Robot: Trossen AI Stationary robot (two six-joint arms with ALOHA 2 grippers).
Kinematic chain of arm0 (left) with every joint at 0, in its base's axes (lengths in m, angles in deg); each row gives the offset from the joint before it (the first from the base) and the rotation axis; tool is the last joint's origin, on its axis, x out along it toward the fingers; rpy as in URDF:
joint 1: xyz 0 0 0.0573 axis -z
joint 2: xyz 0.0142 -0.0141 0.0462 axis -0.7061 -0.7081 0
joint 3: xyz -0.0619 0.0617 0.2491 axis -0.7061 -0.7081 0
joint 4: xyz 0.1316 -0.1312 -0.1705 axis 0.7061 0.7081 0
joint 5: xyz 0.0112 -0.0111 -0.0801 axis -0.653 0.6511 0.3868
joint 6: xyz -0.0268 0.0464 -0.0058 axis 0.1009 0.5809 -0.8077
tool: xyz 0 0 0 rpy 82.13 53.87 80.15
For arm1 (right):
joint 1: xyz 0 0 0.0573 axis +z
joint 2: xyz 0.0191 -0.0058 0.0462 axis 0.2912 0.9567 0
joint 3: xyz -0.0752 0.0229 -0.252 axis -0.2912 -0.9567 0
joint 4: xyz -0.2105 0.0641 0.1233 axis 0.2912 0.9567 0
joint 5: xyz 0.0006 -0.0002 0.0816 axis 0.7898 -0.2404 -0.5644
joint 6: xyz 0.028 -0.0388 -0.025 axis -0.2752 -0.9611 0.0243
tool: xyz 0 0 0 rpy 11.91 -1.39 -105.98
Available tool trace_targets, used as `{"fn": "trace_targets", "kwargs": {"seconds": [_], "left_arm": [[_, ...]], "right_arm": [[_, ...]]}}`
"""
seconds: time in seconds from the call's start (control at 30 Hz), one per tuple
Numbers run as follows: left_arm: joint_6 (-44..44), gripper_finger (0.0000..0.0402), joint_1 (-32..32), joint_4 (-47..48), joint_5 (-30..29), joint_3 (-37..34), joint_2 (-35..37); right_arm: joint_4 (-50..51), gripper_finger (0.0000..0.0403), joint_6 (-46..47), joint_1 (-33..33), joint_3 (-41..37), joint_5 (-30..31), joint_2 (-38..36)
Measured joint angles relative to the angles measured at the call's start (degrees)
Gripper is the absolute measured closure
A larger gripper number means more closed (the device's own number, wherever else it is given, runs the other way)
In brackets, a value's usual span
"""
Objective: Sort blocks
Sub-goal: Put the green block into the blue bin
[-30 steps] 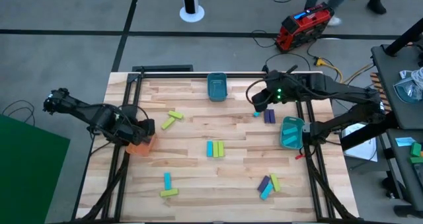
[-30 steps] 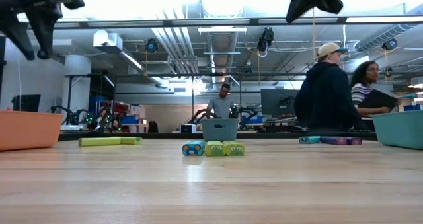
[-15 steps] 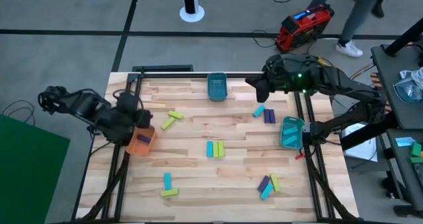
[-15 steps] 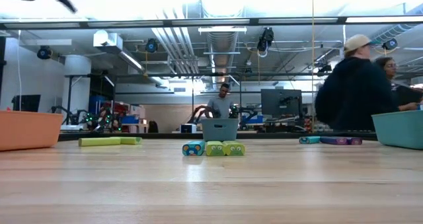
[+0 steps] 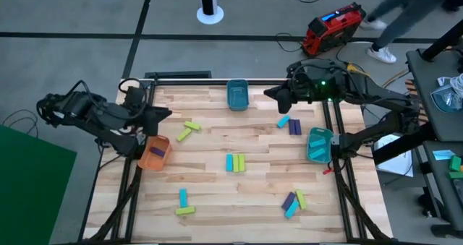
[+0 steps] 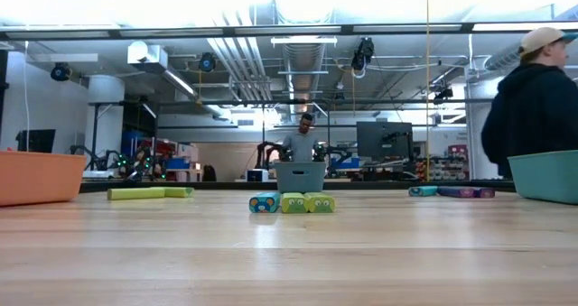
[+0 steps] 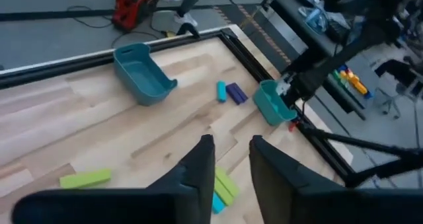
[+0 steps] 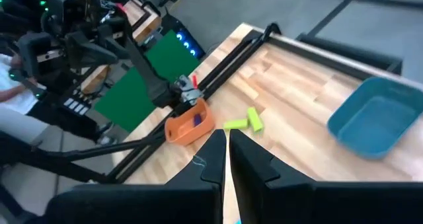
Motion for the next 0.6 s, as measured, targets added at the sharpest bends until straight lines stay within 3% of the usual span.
{"fn": "trace_targets", "kwargs": {"seconds": [0.23, 0.4, 0.6], "left_arm": [[6.62, 0.0396, -3.29, -3.22, 6.59, -1.3, -1.65], [12.24, 0.0398, -6.62, -3.65, 10.21, -1.63, -2.62], [19.71, 0.0401, -11.45, -4.14, 16.52, -3.25, -2.15]], "right_arm": [[0.07, 0.039, 3.18, 0.02, 0.0, -4.43, 2.64], [0.81, 0.039, 4.73, 0.24, 0.0, -4.58, 4.2], [8.67, 0.039, 8.14, 1.51, 0.0, -4.62, 5.95]]}}
